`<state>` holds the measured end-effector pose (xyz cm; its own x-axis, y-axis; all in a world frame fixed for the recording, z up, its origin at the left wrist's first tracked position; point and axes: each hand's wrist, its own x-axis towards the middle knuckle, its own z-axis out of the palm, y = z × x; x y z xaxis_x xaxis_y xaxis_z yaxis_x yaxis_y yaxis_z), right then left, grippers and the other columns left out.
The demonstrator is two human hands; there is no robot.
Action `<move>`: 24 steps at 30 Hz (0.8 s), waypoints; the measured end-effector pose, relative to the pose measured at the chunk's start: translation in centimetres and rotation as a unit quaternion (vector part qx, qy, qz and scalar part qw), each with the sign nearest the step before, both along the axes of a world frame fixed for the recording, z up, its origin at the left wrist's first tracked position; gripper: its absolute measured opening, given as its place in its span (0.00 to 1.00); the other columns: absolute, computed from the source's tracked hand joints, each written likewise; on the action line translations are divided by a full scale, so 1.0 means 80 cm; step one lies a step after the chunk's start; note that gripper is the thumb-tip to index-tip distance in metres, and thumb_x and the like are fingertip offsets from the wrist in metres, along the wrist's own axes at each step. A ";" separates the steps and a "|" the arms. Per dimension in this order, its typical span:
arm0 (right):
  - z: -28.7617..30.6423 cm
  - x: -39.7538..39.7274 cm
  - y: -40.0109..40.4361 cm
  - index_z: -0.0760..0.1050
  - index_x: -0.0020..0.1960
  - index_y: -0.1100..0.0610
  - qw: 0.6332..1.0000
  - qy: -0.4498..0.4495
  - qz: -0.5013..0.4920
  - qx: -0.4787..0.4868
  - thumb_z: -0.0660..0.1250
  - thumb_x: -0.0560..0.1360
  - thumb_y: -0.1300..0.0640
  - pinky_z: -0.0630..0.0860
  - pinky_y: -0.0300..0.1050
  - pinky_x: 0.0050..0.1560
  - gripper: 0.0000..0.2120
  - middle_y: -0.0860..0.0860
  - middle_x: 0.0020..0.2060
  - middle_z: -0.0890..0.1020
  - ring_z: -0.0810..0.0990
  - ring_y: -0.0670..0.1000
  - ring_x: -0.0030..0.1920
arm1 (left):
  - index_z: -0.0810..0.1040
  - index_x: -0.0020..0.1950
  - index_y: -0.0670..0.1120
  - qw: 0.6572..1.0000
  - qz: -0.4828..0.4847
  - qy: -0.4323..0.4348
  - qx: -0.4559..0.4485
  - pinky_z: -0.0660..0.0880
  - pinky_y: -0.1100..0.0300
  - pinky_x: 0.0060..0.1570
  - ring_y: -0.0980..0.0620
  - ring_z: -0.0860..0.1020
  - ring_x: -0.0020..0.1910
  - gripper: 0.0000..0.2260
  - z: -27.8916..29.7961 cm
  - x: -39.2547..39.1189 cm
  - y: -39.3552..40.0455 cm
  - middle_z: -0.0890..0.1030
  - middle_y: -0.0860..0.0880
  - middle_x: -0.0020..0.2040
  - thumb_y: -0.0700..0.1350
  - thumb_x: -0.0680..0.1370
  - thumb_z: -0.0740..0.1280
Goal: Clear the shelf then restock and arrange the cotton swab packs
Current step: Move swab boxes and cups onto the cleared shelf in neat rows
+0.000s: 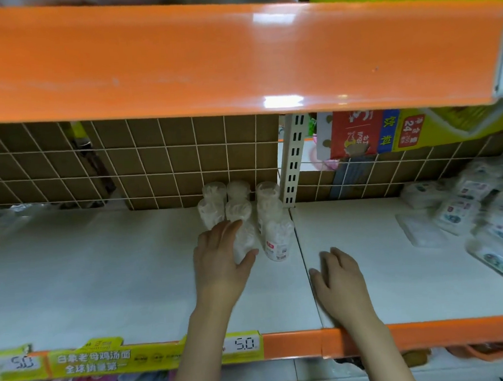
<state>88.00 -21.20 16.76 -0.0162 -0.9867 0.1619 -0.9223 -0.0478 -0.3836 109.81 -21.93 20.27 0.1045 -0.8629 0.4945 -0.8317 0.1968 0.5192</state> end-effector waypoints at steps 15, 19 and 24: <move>0.004 0.007 -0.002 0.78 0.47 0.62 0.997 0.069 -0.009 0.013 0.54 0.74 0.50 0.77 0.53 0.47 0.19 0.62 0.48 0.80 0.78 0.64 0.48 | 0.52 0.75 0.57 0.990 -0.027 0.112 0.083 0.67 0.61 0.56 0.46 0.70 0.63 0.40 -0.029 -0.017 0.005 0.69 0.45 0.67 0.39 0.72 0.72; 0.000 0.006 -0.004 0.79 0.52 0.63 0.997 0.070 -0.002 0.033 0.52 0.75 0.49 0.77 0.56 0.52 0.23 0.63 0.52 0.80 0.78 0.65 0.53 | 0.38 0.69 0.68 0.989 -0.020 0.129 0.071 0.70 0.58 0.60 0.48 0.70 0.66 0.46 -0.027 -0.021 0.022 0.67 0.47 0.71 0.41 0.73 0.71; 0.003 0.003 -0.002 0.78 0.56 0.62 0.996 0.056 0.031 0.059 0.48 0.75 0.47 0.74 0.58 0.59 0.26 0.63 0.56 0.79 0.77 0.65 0.58 | 0.49 0.76 0.53 0.993 0.055 0.092 0.039 0.65 0.57 0.61 0.44 0.68 0.65 0.40 -0.021 -0.032 0.034 0.68 0.43 0.70 0.42 0.73 0.71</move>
<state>88.22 -21.37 16.99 0.0572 -0.9975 0.0426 -0.9562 -0.0670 -0.2850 107.25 -19.17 18.56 0.2836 -0.8759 0.3903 -0.7354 0.0626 0.6747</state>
